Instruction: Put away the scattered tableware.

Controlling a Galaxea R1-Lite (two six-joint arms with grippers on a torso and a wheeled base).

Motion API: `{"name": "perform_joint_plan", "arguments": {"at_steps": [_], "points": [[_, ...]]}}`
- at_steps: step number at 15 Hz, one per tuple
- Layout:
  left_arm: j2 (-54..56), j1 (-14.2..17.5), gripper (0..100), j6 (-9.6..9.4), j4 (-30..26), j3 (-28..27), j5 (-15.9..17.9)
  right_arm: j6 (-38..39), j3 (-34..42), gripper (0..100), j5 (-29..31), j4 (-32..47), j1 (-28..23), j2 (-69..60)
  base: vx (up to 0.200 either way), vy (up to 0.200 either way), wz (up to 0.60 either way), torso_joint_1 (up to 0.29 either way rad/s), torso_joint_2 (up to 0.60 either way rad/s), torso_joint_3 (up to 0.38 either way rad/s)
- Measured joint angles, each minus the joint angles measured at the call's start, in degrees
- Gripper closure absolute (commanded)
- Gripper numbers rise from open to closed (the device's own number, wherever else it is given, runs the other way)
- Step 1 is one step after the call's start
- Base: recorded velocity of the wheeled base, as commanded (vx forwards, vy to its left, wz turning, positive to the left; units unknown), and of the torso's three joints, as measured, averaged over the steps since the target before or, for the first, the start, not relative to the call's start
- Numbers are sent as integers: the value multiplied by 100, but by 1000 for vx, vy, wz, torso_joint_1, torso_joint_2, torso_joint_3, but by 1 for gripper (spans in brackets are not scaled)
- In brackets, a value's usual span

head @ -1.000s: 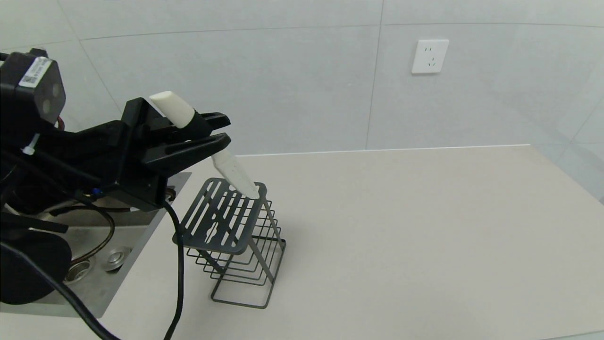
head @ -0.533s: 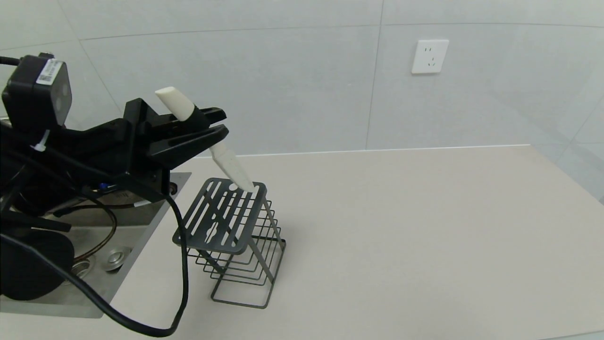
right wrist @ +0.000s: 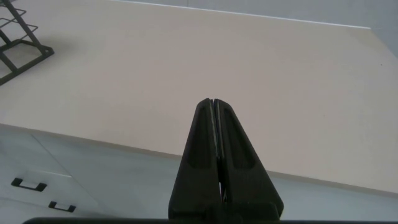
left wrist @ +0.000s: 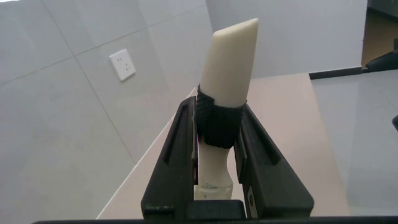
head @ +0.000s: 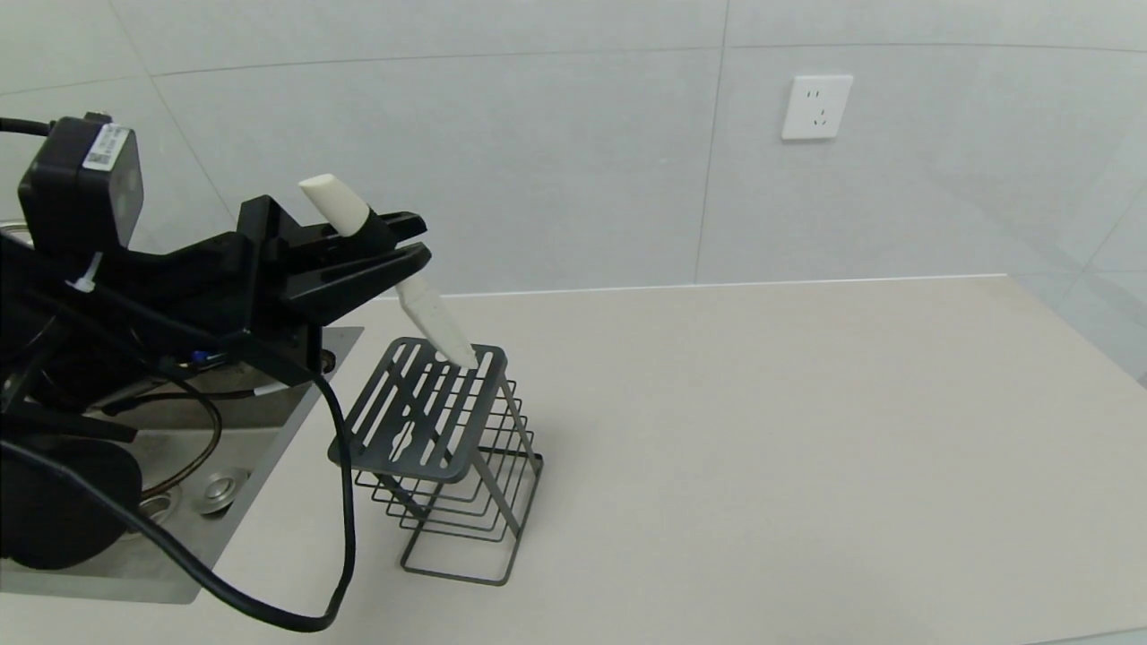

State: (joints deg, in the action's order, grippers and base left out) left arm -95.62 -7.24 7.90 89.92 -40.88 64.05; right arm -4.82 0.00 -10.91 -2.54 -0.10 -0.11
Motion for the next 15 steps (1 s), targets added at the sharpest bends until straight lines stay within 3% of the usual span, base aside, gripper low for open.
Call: {"name": "perform_joint_plan", "arguments": {"at_steps": [6,15], "points": [[15,-162,100,-2,16,301,-9,0,0,100,-44,0,0,1,0,0,0,0,0,0],[59,-166,100,0,-4,50,-6,-7,0,100,-39,2,0,4,0,0,0,0,0,0]]}}
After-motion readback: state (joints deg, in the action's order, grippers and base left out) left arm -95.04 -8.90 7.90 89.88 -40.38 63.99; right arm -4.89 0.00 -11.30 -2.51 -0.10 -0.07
